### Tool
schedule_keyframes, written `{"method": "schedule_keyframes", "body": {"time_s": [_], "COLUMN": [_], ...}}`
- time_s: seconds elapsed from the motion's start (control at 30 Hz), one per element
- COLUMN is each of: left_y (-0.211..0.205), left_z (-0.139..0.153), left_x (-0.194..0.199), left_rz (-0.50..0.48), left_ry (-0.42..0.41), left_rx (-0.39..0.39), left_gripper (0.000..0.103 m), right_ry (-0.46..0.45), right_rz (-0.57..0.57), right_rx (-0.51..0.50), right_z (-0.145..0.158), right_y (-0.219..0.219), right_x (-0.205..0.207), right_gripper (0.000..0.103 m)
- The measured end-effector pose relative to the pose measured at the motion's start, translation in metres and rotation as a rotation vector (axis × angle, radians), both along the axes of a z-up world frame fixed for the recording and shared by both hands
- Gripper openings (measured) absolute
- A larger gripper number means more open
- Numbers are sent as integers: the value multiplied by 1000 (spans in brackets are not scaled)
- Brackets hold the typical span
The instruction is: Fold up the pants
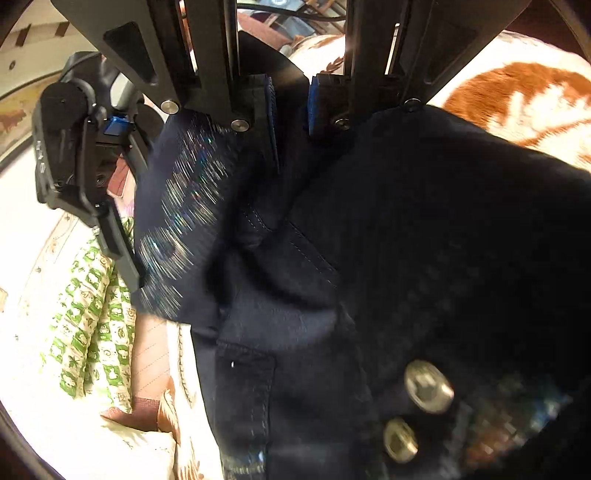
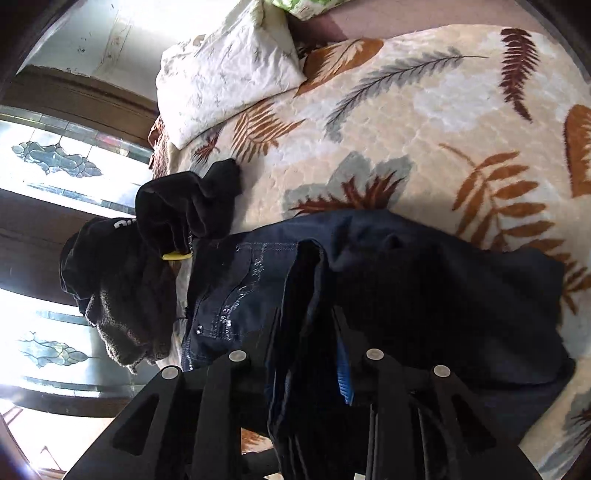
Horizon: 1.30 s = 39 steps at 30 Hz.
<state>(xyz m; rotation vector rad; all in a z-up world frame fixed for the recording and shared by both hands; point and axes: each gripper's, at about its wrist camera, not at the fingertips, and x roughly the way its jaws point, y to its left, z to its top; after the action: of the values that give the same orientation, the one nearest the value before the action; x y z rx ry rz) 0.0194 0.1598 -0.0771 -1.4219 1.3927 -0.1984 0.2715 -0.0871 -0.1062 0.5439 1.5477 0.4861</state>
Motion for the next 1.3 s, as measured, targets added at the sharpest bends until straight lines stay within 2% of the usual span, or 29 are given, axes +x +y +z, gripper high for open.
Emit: {"method": "schedule_keyframes", "body": {"time_s": [0.07,0.17,0.2,0.23,0.3,0.37,0.43,0.47,0.57,0.67,0.77,0.87,1.0,1.1,1.23,1.27,1.3], "left_y": [14,33,40,47,60,69,70,68,47,23,0,-19,-33,-34,-35,-35,-36], "left_z": [9,38,50,63,90,114,134,140,145,136,122,109,92,86,69,65,63], "left_x": [-6,-18,-23,-28,-40,-49,-49,-48,-30,-12,3,18,38,53,69,71,74], "left_rz": [-16,-26,-25,-16,23,28,-4,-33,-143,-211,-255,-290,-289,-276,-244,-240,-233], "left_ry": [-26,-80,-99,-119,-155,-214,-261,-282,-296,-258,-230,-214,-186,-178,-135,-122,-106], "left_rx": [35,126,168,209,303,353,390,404,432,456,471,474,441,473,464,465,471], "left_gripper": [12,17,27,42,52,58,77,80,81,81,81,81,81,81,79,78,69], "right_ry": [-19,-75,-88,-102,-131,-150,-136,-119,-55,11,81,142,170,172,207,214,214], "right_rz": [22,14,-7,-31,-70,-116,-183,-217,-316,-424,-513,-567,-637,-710,-823,-858,-893], "right_rx": [5,7,16,24,44,66,118,150,222,323,431,495,509,480,448,441,447], "right_z": [8,29,36,43,55,62,61,56,35,8,-17,-37,-52,-59,-74,-77,-80], "right_y": [11,3,-6,-17,-40,-66,-93,-105,-127,-136,-136,-124,-112,-112,-115,-117,-118], "right_x": [-4,-14,-20,-25,-40,-63,-90,-104,-140,-168,-183,-186,-184,-181,-187,-189,-191], "right_gripper": [29,33,36,37,43,46,52,53,53,54,57,61,61,62,61,59,54]}}
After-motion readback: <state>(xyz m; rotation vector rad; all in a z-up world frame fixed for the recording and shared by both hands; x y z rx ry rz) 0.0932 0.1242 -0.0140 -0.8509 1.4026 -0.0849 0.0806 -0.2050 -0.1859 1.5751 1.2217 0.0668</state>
